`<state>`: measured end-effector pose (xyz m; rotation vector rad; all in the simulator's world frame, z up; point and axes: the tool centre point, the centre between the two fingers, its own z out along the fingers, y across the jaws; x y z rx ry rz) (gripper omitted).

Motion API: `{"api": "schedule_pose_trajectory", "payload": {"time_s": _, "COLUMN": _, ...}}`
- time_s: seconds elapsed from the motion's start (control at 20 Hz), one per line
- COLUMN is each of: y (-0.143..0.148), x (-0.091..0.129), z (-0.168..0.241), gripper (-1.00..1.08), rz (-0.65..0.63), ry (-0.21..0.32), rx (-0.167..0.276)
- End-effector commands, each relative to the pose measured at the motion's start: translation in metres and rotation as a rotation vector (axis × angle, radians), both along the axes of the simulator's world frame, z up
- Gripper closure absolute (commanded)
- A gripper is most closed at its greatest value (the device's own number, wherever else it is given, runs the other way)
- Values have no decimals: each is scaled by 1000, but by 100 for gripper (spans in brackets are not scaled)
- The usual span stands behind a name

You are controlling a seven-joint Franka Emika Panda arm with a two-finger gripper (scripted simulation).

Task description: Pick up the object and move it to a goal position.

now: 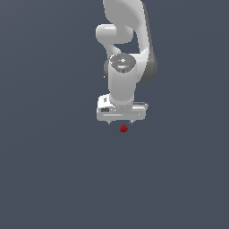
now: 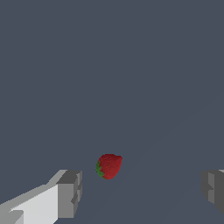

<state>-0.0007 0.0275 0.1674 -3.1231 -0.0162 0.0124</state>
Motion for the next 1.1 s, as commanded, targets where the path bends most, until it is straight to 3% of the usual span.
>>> {"api": "schedule_pose_trajectory", "payload": {"time_s": 0.0, "y": 0, "x": 0, "z": 0, "gripper": -92, "rz": 0, "ry": 0, "rx": 0}}
{"api": "schedule_pose_trajectory", "payload": {"time_s": 0.5, "y": -28, "x": 4, "z": 0, "gripper": -92, "rz": -89, "ry": -1, "rx": 13}}
{"api": "schedule_pose_trajectory", "payload": {"time_s": 1.05, "y": -25, "x": 1, "z": -6, "gripper": -92, "rz": -1, "ry": -1, "rx": 7}}
